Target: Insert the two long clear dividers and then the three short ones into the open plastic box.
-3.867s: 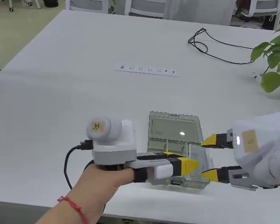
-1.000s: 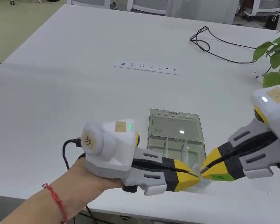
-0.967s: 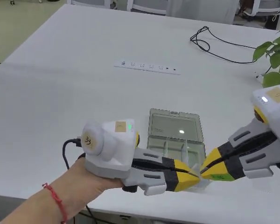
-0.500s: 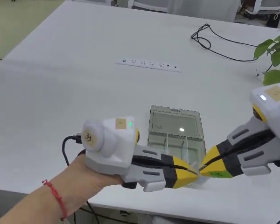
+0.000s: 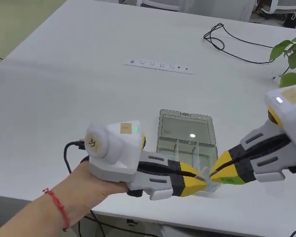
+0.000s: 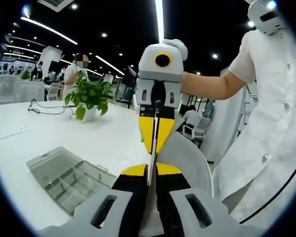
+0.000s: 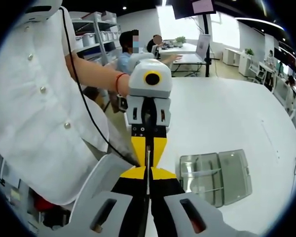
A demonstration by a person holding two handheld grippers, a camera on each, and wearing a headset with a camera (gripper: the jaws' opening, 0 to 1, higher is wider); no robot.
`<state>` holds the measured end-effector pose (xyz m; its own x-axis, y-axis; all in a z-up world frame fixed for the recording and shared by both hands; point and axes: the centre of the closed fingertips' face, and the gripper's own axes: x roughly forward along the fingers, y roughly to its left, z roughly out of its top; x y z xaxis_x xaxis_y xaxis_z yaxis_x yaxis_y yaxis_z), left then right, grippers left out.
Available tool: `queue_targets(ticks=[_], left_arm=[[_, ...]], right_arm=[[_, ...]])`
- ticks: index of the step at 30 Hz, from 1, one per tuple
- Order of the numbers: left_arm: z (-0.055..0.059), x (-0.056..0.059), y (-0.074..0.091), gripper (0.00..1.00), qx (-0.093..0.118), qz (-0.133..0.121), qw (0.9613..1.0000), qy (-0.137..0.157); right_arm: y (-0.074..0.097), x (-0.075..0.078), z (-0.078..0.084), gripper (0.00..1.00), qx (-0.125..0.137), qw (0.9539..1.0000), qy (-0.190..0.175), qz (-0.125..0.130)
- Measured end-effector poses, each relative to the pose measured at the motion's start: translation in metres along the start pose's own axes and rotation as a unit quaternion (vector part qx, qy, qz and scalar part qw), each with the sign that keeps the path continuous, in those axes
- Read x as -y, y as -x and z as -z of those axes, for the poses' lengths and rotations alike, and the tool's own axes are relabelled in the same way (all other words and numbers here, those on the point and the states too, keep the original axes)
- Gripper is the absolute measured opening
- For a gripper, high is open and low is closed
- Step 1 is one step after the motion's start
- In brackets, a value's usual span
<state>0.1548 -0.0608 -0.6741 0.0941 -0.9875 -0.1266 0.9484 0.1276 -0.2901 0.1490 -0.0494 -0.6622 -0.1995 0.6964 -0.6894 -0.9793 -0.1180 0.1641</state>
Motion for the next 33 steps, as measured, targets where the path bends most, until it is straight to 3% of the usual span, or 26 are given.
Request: queue_targets(ticks=[22,33], left_arm=[[0.009,-0.023,0.017,0.23,-0.012,-0.054,0.9984,0.009],[0.015,-0.039,0.028,0.45,-0.018,-0.091,0.9956,0.014]], right_arm=[[0.015,0.026,0.003,0.03,0.000,0.9991,-0.006,0.042],[0.020,0.048,0.010,0.03,-0.007,0.9978,-0.009,0.066]])
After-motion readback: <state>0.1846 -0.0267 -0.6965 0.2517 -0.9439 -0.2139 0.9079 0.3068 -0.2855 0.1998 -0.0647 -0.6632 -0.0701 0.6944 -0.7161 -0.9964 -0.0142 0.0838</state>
